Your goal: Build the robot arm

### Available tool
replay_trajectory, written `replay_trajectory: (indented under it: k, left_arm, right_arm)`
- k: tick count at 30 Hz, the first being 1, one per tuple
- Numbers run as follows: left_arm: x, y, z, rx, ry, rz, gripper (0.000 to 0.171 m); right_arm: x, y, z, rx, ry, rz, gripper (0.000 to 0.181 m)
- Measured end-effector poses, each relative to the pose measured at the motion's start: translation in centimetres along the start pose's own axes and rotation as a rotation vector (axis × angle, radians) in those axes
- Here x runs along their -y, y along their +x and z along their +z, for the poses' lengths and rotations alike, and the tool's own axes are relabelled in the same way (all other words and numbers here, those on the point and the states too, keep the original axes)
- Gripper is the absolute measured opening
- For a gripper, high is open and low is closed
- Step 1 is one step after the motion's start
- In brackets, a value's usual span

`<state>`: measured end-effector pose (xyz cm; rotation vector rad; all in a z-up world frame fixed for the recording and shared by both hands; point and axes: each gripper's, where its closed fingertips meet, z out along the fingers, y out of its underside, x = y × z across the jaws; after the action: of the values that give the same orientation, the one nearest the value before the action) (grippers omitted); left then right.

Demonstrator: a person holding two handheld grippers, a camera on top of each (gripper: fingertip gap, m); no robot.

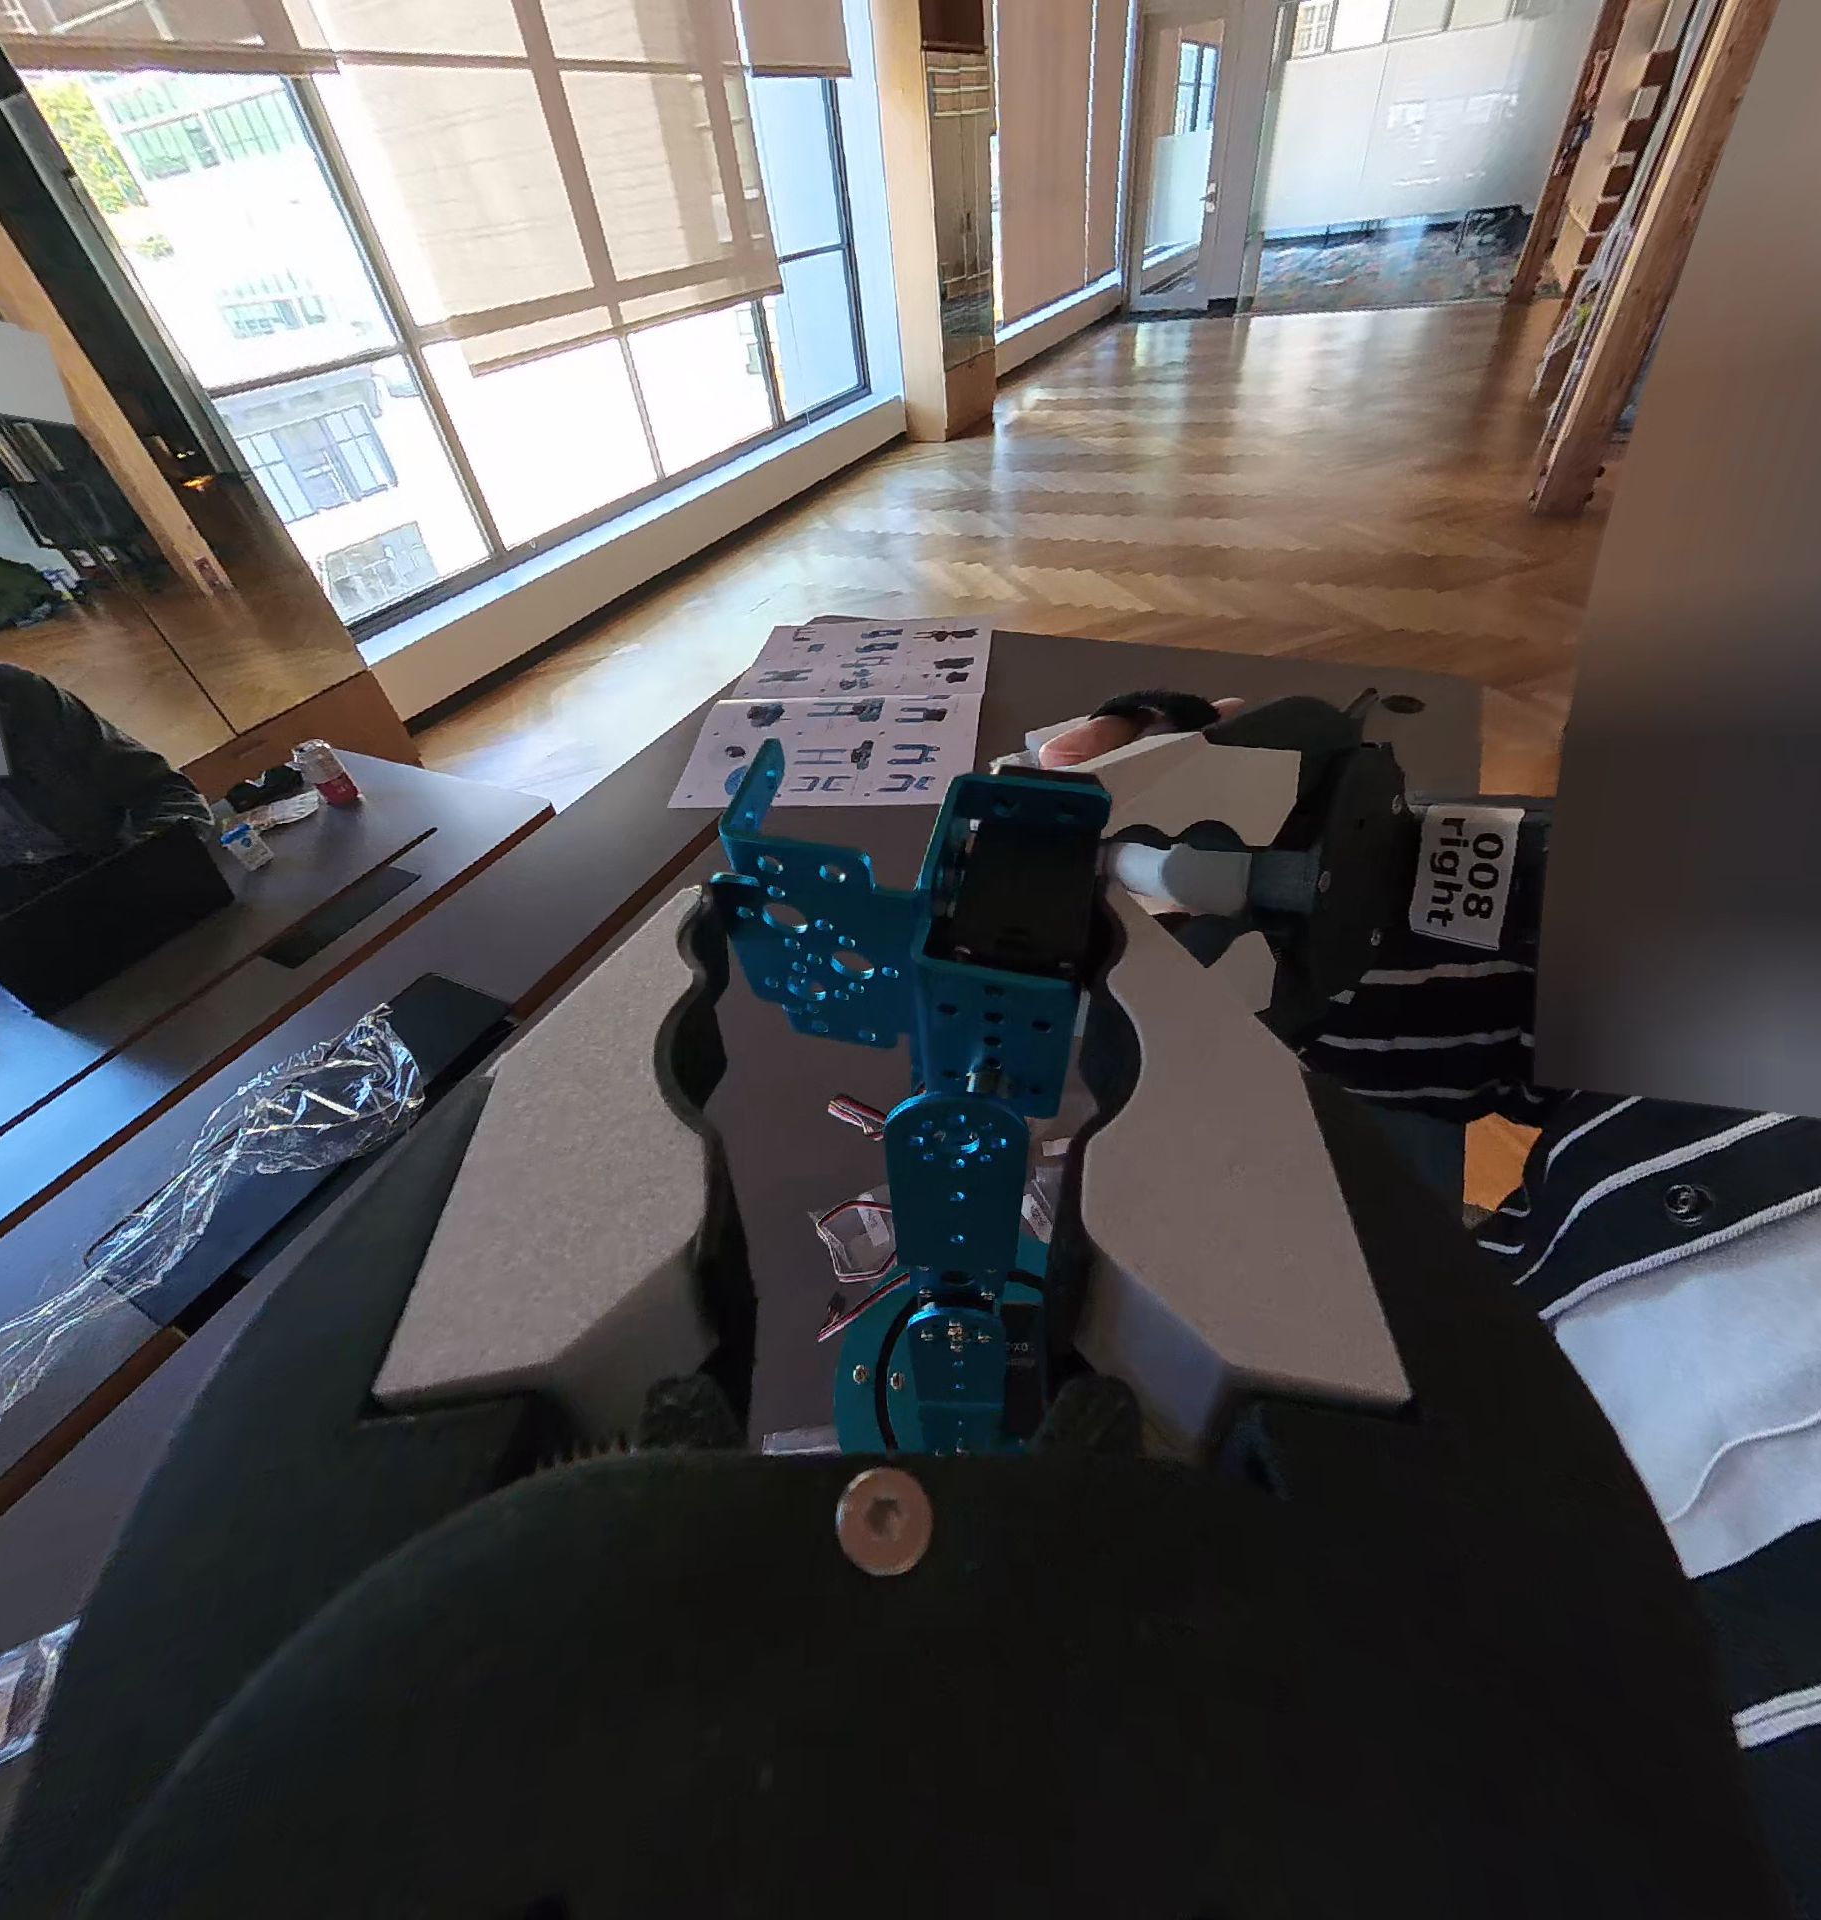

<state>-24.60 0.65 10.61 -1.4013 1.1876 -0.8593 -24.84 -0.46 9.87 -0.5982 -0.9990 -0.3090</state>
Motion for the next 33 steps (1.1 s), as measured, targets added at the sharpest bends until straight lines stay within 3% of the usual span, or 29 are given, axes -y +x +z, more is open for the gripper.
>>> replay_trajectory:
  k: [12,22,30,33]
  left_arm:
    - [-0.6,0.5,0.2,-0.036,-0.101,0.04,0.068]
    - [0.4,0.2,0.0,0.069,-0.1,0.05,0.067]
    - [0.7,-1.1,-0.4,0.116,0.005,-0.061,0.067]
    - [0.7,-1.3,-0.5,0.149,0.001,-0.054,0.067]
  right_arm:
    - [0.1,-0.7,-0.7,0.063,0.038,0.039,0.031]
    - [0.2,0.0,-0.3,0.067,0.018,0.113,0.033]
    - [-0.3,0.1,0.7,0.088,-0.009,0.439,0.034]
    - [-0.7,0.3,0.9,0.073,-0.036,0.47,0.032]
